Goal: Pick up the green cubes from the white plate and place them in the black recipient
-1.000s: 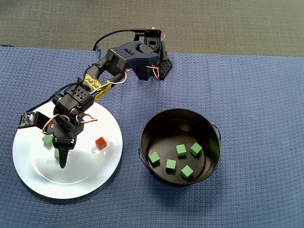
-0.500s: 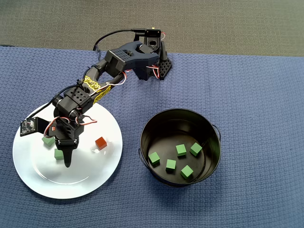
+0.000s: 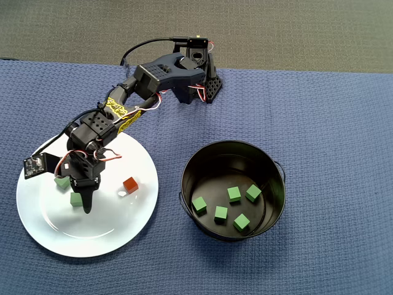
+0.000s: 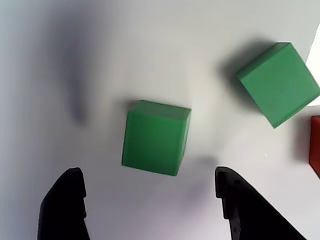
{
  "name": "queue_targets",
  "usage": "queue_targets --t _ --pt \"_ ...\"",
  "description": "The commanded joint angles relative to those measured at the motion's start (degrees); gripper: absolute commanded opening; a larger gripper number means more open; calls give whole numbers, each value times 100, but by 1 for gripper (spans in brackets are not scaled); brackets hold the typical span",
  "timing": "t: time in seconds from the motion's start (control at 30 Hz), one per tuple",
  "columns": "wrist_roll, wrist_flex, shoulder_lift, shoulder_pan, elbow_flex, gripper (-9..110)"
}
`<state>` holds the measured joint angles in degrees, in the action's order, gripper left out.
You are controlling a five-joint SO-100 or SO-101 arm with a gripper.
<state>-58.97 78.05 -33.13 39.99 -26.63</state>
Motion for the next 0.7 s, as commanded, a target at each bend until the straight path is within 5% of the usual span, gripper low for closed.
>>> queue_targets --t 0.0,0.67 --pt "-132 -53 -79 88 483 26" --pt "-44 -211 352 105 1055 22"
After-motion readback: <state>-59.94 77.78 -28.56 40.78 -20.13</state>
